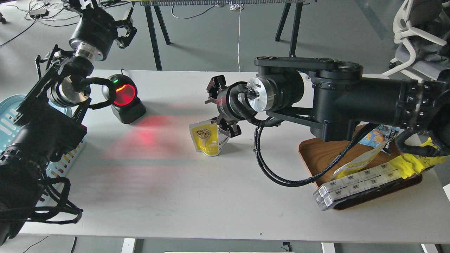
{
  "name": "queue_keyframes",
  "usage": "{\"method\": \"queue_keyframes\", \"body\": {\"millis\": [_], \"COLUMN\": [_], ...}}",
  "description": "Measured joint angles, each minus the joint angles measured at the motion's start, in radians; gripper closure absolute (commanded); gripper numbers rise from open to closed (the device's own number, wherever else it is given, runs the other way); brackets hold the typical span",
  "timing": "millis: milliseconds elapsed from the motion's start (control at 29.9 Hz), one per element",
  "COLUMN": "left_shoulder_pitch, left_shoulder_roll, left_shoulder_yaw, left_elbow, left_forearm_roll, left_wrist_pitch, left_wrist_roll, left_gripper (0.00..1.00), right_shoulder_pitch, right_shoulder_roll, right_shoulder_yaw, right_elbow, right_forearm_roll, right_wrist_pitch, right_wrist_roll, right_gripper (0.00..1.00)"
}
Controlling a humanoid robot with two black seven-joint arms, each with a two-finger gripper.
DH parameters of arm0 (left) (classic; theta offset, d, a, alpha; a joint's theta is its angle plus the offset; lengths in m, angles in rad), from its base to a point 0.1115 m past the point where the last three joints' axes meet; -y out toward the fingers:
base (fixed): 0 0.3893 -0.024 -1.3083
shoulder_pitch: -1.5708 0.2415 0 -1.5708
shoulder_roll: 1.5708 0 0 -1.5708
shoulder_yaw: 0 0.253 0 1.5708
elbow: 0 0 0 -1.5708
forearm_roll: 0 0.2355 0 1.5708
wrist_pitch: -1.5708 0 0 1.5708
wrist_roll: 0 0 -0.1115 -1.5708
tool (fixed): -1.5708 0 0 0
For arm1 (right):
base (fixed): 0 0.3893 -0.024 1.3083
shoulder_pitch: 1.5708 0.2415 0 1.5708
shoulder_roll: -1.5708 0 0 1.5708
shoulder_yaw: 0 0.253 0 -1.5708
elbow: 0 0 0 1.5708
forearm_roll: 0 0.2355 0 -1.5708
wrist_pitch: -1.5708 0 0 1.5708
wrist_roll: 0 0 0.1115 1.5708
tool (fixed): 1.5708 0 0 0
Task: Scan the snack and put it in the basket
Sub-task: 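Set the yellow packet down near the scanner and withdraw the right gripper, then reach the left gripper to the yellow packet and grasp it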
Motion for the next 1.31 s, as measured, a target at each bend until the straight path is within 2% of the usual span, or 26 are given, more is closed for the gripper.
{"method": "queue_keyframes", "body": {"millis": [268,402,502,703,804,938,1004,1105,1205,1306], "left_shoulder_pitch": [-0.014,-0.024,-0.034,-0.036,-0.025,-0.011,-0.010,-0.010,-0.008,-0.008], "left_shoulder_roll": [0.033,0.075,0.139,0.413,0.606,0.868,0.975,1.055,1.050,0.985], "left_shoulder_yaw": [0.000,0.000,0.008,0.197,0.283,0.388,0.433,0.485,0.545,0.599], "left_elbow": [0.000,-0.012,-0.074,-0.361,-0.571,-0.816,-0.922,-1.041,-1.119,-1.158], "left_forearm_roll": [0.000,0.001,0.010,0.142,0.251,0.444,0.564,0.762,1.049,1.296], "left_wrist_pitch": [0.000,-0.007,-0.008,-0.001,0.006,0.009,0.011,0.025,0.071,0.117], "left_wrist_roll": [0.006,0.013,0.021,0.031,0.029,0.025,0.022,0.020,0.021,0.028], "left_gripper": [0.00,0.00,0.00,0.00,0.00,0.00,0.00,0.00,0.00,0.00], "right_shoulder_pitch": [0.069,0.073,0.061,-0.084,-0.214,-0.393,-0.486,-0.613,-0.725,-0.801], "right_shoulder_roll": [-0.148,-0.280,-0.406,-0.619,-0.682,-0.696,-0.682,-0.633,-0.592,-0.564], "right_shoulder_yaw": [0.043,0.111,0.180,0.354,0.467,0.618,0.687,0.781,0.885,0.982], "right_elbow": [0.061,0.106,0.126,0.058,-0.038,-0.220,-0.312,-0.398,-0.424,-0.433], "right_forearm_roll": [-0.003,-0.005,-0.024,-0.071,-0.073,-0.070,-0.065,-0.058,-0.048,-0.046], "right_wrist_pitch": [0.000,0.000,0.030,0.240,0.413,0.647,0.755,0.880,0.949,0.973], "right_wrist_roll": [0.006,0.008,0.008,0.011,0.032,0.107,0.163,0.231,0.252,0.257], "right_gripper": [0.00,0.00,0.00,0.00,0.00,0.00,0.00,0.00,0.00,0.00]}}
